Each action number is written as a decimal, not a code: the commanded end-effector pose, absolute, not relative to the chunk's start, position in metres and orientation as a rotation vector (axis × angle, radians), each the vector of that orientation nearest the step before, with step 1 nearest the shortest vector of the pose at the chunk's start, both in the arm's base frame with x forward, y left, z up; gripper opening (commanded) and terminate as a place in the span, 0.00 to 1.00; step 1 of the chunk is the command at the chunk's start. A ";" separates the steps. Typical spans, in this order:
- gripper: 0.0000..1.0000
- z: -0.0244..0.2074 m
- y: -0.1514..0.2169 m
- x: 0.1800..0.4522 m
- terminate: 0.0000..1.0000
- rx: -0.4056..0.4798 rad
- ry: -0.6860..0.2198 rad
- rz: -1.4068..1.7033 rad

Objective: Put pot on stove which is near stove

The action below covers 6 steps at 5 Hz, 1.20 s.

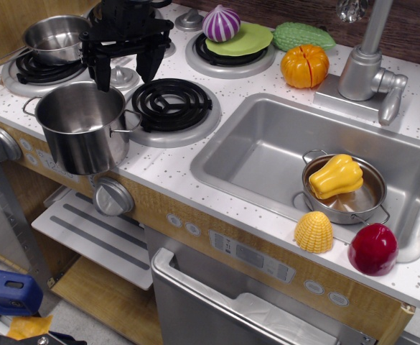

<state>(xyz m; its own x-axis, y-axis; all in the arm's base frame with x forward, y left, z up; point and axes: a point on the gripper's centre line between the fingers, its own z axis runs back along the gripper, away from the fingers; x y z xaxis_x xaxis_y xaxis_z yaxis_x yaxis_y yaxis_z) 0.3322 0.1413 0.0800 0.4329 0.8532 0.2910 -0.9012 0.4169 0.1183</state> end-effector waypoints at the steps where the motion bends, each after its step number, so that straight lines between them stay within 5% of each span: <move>1: 1.00 0.080 0.141 0.332 0.00 0.273 -0.197 1.110; 6: 1.00 0.055 0.165 0.320 0.00 0.129 -0.168 1.165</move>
